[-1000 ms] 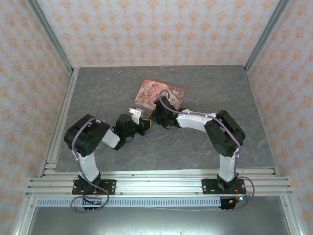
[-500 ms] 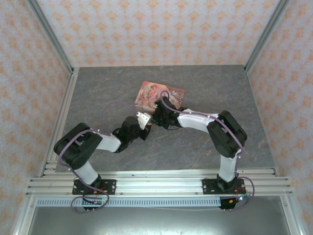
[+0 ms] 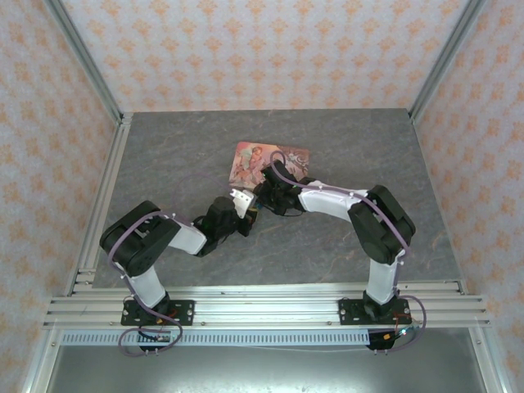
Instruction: Unlock the padlock with the key
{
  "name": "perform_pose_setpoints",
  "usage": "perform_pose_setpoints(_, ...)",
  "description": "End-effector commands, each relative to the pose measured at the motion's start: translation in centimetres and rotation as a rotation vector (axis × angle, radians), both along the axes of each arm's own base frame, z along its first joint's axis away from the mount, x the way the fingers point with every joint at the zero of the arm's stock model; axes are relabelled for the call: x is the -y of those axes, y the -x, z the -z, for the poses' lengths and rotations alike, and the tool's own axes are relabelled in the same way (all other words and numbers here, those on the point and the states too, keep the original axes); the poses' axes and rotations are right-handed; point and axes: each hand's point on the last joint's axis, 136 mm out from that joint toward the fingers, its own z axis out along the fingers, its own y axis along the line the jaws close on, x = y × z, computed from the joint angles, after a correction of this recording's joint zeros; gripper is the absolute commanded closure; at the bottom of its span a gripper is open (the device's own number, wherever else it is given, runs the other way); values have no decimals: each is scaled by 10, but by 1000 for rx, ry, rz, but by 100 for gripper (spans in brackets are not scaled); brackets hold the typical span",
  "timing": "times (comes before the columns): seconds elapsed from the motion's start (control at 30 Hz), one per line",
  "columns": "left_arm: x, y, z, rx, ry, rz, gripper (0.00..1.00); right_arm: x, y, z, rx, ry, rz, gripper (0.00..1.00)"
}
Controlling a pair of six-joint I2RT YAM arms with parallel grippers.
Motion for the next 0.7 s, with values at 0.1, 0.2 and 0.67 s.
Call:
perform_pose_setpoints(0.1,4,2,1,-39,62,10,100,9,-11,-31,80,-4,46,47)
perform_pose_setpoints(0.2,4,-1,-3,-60,107,12,100,7,-12,-32,97,-25,47,47)
perform_pose_setpoints(0.67,3,-4,-10,-94,170,10,100,5,-7,-17,70,-40,58,47)
